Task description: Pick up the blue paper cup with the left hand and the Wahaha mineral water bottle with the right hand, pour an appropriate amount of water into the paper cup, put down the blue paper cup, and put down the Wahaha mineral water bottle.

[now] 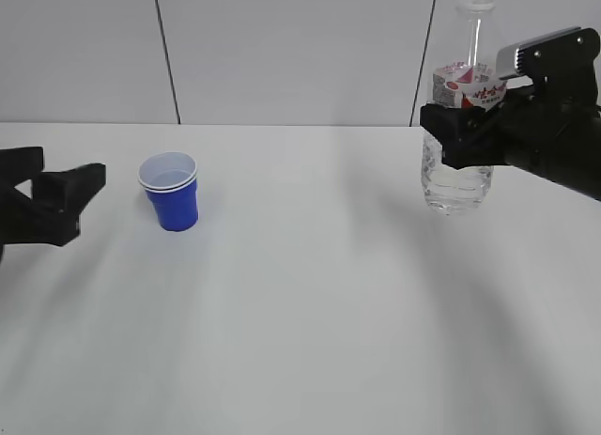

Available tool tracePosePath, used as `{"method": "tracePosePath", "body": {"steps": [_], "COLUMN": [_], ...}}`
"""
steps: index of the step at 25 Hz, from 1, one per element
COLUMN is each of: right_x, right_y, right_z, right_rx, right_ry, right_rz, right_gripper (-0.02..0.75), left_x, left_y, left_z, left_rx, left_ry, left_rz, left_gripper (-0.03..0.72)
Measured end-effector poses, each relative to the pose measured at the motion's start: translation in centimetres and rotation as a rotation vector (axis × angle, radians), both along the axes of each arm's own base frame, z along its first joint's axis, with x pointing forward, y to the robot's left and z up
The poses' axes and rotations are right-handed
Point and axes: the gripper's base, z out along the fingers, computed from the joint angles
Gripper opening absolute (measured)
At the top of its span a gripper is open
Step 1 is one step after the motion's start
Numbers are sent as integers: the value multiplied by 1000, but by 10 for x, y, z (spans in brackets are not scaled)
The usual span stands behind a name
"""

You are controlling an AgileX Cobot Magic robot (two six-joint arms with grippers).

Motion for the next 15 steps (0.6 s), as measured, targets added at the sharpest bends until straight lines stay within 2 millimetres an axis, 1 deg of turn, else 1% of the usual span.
{"method": "tracePosePath", "body": {"steps": [2, 7, 10, 11, 15], "right_x": [0, 0, 0, 0, 0], "right_y": [0, 0, 0, 0, 0], "right_z": [0, 0, 0, 0, 0], "right_rx": [0, 0, 0, 0, 0], "right_ry": [0, 0, 0, 0, 0], "right_rz": [0, 0, 0, 0, 0], "right_gripper": [469, 469, 469, 469, 469], "left_x": [-11, -44, -70, -78, -108], "left_y": [5, 17, 25, 27, 34], "left_z": [17, 47, 64, 67, 96], "left_rx": [-25, -76, -96, -94, -68], "left_ry": [-12, 15, 16, 42, 83], "left_rz": [15, 30, 15, 8, -31], "left_gripper": [550, 550, 550, 550, 550]}}
